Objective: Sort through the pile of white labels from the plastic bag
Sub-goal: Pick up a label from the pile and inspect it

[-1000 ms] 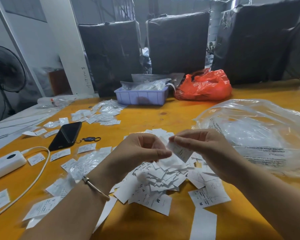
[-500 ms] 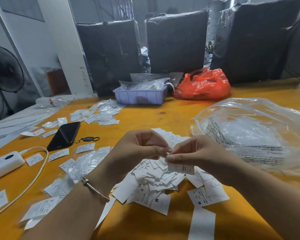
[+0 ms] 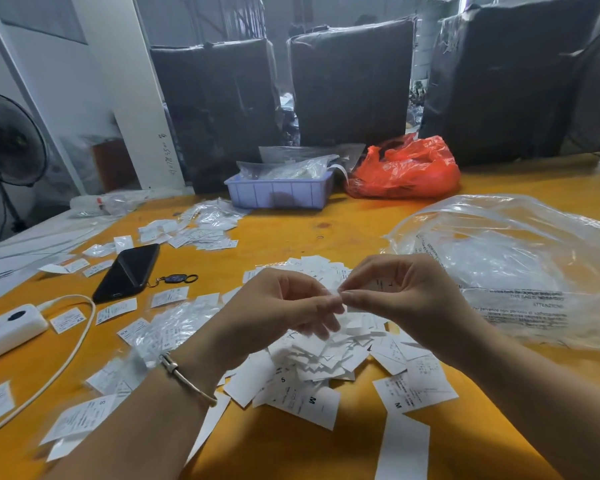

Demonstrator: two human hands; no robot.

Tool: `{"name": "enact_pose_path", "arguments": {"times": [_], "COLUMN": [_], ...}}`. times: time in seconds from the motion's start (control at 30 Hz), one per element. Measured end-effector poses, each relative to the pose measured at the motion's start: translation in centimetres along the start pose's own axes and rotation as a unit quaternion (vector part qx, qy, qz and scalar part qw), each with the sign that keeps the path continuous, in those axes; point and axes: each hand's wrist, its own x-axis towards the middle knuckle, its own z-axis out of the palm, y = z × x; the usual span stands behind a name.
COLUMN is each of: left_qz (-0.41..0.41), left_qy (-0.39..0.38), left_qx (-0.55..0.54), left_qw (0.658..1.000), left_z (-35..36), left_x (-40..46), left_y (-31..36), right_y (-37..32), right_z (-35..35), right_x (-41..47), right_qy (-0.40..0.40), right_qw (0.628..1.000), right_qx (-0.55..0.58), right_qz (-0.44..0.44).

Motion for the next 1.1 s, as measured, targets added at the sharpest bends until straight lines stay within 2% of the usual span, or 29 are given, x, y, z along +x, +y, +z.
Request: {"name": "enact_pose_path", "arguments": {"times": [0.2,0.37,0.43,0.63,0.77,0.9,1.1], "left_qz": [0.062,0.093,0.097,0.096,0.1,0.103,0.114], "left_qy": [0.068,0.102,0.105,0.107,0.117,0.132,0.137], "left_qx": [-0.049,-0.035,-0.024,-0.028,-0.031,-0.043,-0.06], "left_qw": [0.995,0.99,0.989,0.989,0.988,0.985,0.982], "left_z": [-0.2,0.0,0.0,0.1,0.1,0.1,-0.1], "left_x": [-0.1,-0.1,-0.1,-0.1,-0.2,-0.3,-0.4], "left_y": [0.0,0.0,-0.1,-0.1,0.0,0.0,0.0], "right_y": [-0.3,-0.4,-0.7,-1.8,-2.2,-2.7,-2.9], "right_z": [-0.5,-0.9,-1.2,-1.8,-1.5,-1.1,-0.5], "right_x": [0.2,0.4,0.4,0.3,0.2,0.0,-0.6], "right_qy": [0.034,0.178,0.202,0.211,0.201,0.19,0.199], "right_qw": [0.999,0.982,0.977,0.968,0.973,0.971,0.972], "right_qx": [0.029,0.055,0.057,0.134,0.108,0.134,0.004], "right_qz": [0.024,0.035,0.026,-0.001,-0.027,-0.056,-0.125]}}
